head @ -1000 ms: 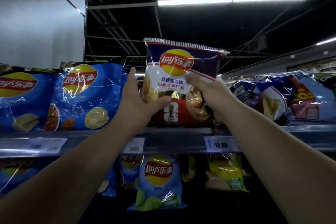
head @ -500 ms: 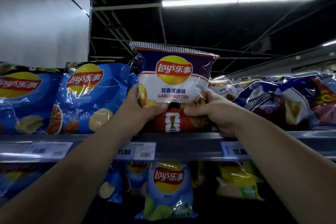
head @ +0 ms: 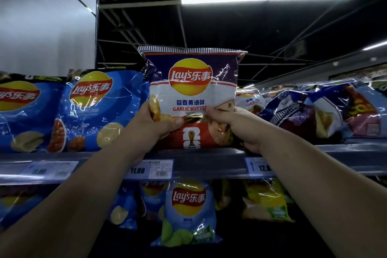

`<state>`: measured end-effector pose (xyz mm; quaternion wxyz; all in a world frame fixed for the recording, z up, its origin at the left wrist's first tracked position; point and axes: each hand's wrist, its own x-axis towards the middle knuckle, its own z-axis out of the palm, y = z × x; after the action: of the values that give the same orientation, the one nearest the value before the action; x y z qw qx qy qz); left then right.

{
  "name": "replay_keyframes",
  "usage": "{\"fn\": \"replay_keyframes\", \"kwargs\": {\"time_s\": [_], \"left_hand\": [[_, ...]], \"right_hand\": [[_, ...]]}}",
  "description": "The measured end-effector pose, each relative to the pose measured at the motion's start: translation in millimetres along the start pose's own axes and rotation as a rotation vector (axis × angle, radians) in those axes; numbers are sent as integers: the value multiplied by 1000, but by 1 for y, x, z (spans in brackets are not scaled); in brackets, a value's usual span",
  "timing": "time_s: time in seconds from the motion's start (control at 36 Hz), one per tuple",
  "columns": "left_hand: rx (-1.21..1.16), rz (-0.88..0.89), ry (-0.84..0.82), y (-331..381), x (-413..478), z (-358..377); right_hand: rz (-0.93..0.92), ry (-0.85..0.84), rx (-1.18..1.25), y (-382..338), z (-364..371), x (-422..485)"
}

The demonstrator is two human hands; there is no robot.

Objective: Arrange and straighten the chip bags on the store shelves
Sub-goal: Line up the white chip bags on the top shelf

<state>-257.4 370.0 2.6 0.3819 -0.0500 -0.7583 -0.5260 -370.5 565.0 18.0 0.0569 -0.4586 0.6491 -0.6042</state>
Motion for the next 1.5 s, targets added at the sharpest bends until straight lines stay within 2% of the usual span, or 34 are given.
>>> {"fn": "replay_keyframes", "kwargs": {"time_s": [0.14,0.19,0.31,0.36,0.44,0.58,0.69,0.75,0.86,0.94,1.03,1.19,1.25,1.39,1.5], "left_hand": [[56,31,49,1,-3,6],[101,55,90,2,-6,9],[226,96,166,0,-12,12],[263,90,173,0,-12,12],[286,77,170,0,-11,10],[305,71,198,-3,-10,9],[371,151,266,-6,-12,12],[358,205,288,-9,-13,11],[611,314,273,-12,-20,15],[826,373,345,-10,-26,19],[960,380,342,-10,-27,20],[1099,482,330,-10,-26,21],[1121,552,344,-8,-27,22],[1180,726,386,-1,-35,36],[1108,875,316,16,-48,74]], "right_hand": [[53,14,33,-1,-4,-3],[29,78,-5,0,-3,-4],[-14,301,-335,3,1,-6],[-28,336,-536,3,1,-8],[-32,291,-641,2,-3,-8],[-18,259,-584,5,-4,-10],[-11,251,-573,13,0,-9],[-1,162,-616,11,6,-7],[19,-37,-654,7,17,2],[21,-70,-652,7,18,0],[-8,81,-682,7,15,-9],[-276,423,-728,14,12,-28],[-329,461,-741,14,11,-36],[-329,495,-771,17,4,-61],[-384,509,-800,13,-14,-85]]}}
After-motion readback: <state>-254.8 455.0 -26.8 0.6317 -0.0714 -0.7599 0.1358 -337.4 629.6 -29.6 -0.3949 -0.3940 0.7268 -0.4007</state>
